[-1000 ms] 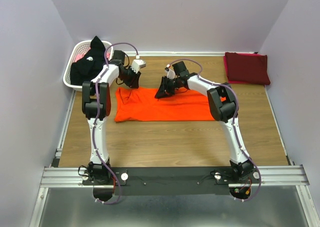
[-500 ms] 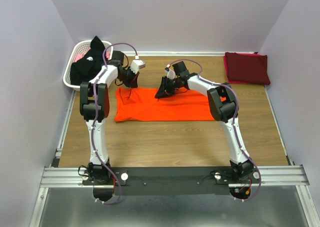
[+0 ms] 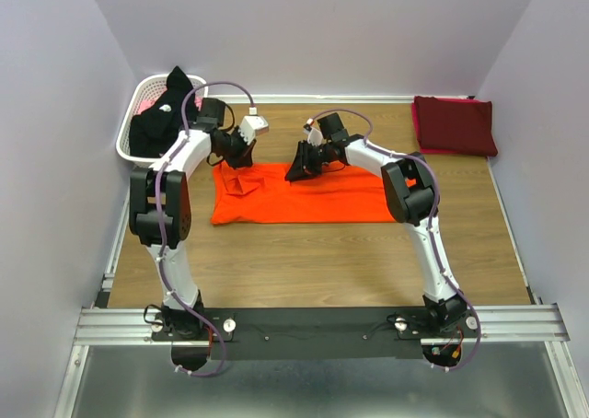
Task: Fold and stack the t-shirts
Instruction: Fold the other side of the tshirt into a rectangle
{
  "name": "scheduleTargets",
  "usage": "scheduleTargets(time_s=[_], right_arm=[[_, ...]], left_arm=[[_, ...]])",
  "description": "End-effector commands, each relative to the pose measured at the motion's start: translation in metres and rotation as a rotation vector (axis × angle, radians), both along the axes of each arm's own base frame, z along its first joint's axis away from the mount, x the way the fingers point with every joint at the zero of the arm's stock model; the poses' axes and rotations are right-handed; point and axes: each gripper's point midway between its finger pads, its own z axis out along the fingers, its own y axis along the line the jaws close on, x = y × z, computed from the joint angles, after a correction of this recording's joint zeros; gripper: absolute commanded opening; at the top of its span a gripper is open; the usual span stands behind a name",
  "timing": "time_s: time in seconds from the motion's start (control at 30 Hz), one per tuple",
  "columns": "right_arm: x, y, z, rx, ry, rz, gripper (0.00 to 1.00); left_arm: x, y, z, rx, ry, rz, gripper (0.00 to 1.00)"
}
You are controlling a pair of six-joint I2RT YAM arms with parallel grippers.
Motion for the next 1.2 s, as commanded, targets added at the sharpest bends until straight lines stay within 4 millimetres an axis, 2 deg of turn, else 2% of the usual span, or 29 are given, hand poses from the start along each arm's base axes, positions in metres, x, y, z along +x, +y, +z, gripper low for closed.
scheduleTargets(time_s=[0.0, 0.23, 0.43, 0.63, 0.73, 0.8, 0.9, 0.97, 1.07, 1.1, 1.17], right_arm=[[0.002, -0.009, 0.000, -0.034, -0.019, -0.021, 0.32], [0.010, -0.027, 0.015, -0.019, -0.034, -0.046, 0.32], [0.014, -0.044, 0.032, -0.009, -0.061, -0.064, 0.32], [0.017, -0.054, 0.054, 0.004, -0.109, -0.066, 0.33], [0.018, -0.059, 0.060, 0.007, -0.125, -0.068, 0.33], [0.019, -0.062, 0.068, 0.011, -0.142, -0.069, 0.33], [0.021, -0.070, 0.076, 0.013, -0.165, -0.069, 0.33], [0.021, -0.076, 0.079, 0.007, -0.173, -0.071, 0.34], [0.026, -0.094, 0.084, -0.020, -0.206, -0.064, 0.35], [0.024, -0.102, 0.083, -0.047, -0.219, -0.048, 0.36], [0.026, -0.116, 0.078, -0.111, -0.242, -0.041, 0.36]], left_arm=[[-0.016, -0.018, 0.008, -0.012, -0.034, -0.070, 0.00], [-0.054, -0.053, 0.010, -0.055, -0.015, -0.167, 0.00], [-0.088, -0.075, -0.006, -0.069, 0.034, -0.240, 0.00], [-0.106, -0.080, -0.031, -0.037, 0.086, -0.278, 0.00], [-0.114, -0.079, -0.039, -0.019, 0.112, -0.303, 0.16], [-0.119, -0.079, -0.037, -0.017, 0.113, -0.336, 0.28], [-0.118, -0.078, -0.023, -0.023, 0.088, -0.350, 0.39], [-0.112, -0.080, -0.006, -0.052, 0.056, -0.338, 0.44], [-0.095, -0.074, 0.017, -0.109, 0.018, -0.252, 0.44], [-0.081, -0.067, 0.024, -0.124, 0.001, -0.175, 0.44], [-0.067, -0.061, 0.029, -0.112, -0.030, -0.097, 0.42]])
